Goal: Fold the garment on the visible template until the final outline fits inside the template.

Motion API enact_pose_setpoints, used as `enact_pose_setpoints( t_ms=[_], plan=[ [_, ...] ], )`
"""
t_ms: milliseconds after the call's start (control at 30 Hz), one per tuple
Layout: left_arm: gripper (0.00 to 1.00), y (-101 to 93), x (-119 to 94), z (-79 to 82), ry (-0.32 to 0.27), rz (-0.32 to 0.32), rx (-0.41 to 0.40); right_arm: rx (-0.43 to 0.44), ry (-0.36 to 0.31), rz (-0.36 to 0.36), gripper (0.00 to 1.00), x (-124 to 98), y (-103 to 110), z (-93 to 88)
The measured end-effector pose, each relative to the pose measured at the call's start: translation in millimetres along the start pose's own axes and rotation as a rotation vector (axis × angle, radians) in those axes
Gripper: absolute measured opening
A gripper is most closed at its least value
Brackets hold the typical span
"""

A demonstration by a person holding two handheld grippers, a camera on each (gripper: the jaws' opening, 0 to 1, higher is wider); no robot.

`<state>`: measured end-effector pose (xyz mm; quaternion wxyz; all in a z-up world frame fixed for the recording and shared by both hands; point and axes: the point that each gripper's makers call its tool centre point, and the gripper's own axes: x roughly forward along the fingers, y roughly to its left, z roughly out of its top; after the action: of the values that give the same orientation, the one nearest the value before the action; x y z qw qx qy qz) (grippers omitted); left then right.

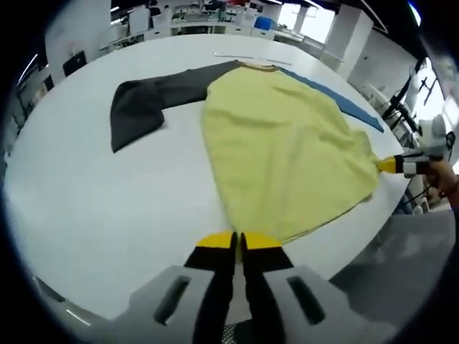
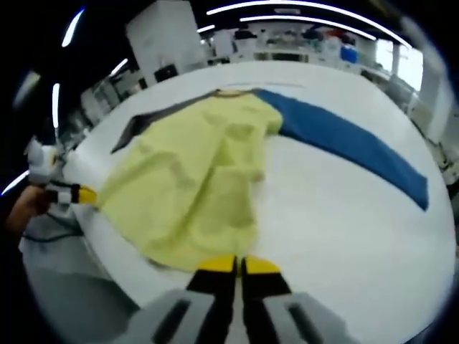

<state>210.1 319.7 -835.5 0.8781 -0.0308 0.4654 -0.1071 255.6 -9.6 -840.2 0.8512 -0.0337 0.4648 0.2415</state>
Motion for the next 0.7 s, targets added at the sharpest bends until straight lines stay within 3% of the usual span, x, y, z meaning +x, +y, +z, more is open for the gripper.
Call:
enact_pose_setpoints(
  t_ms=[367, 533, 700],
  plan=[
    [0.00, 8.4, -9, 1.1, -0.017, -0.007, 0.023, 0.054, -0.020, -0.011, 0.00, -24, -6, -14.3],
    [0.00, 6.7, -11, -12.7, 0.029, 0.007, 0.079, 0.085, -0.007, -0.012, 0.00, -26, -1, -27.6],
    [0.00, 7.8, -13, -24.1, 0.062, 0.015, 0.066, 0.093, 0.014, -0.016, 0.00, -23, 3, -40.6]
  ],
)
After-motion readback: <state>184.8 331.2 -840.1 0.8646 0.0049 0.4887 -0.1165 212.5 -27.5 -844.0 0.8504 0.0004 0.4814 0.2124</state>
